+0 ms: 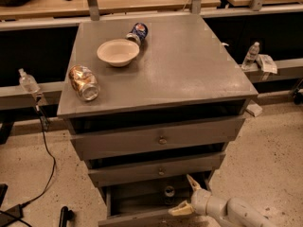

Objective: Pick redbull can from bottom drawer and place on counter

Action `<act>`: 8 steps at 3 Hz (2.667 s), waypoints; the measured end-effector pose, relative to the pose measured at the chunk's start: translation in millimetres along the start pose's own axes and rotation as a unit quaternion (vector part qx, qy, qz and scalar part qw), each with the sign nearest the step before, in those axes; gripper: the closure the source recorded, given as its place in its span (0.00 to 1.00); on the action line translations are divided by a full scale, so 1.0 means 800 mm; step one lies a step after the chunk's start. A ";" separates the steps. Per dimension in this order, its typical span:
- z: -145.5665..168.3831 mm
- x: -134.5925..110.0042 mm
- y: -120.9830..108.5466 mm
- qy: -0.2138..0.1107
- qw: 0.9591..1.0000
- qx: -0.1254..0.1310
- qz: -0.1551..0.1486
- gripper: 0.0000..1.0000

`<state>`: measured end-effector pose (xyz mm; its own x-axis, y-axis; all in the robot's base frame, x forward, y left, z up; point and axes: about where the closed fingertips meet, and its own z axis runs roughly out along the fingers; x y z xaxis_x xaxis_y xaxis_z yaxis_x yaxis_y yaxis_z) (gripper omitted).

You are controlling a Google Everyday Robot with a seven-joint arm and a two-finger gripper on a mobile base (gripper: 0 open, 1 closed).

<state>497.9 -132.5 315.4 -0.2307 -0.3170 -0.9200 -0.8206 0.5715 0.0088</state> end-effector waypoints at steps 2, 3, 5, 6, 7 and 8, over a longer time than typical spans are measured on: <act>0.032 0.042 -0.029 0.053 0.998 0.038 0.024 0.00; 0.045 0.058 -0.040 0.060 0.997 0.043 0.037 0.11; 0.067 0.070 -0.061 0.058 0.997 0.049 0.030 0.06; 0.078 0.077 -0.070 0.058 0.997 0.044 0.028 0.05; 0.090 0.082 -0.069 0.061 0.997 0.028 0.026 0.03; 0.095 0.092 -0.073 0.070 0.997 0.022 0.026 0.04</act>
Offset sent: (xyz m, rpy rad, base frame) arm 0.0360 -0.0129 -0.0641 -0.1093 0.1226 -0.1340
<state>568.2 -131.6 217.3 -0.3461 -0.3862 -0.8551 -0.7821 0.6222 0.0355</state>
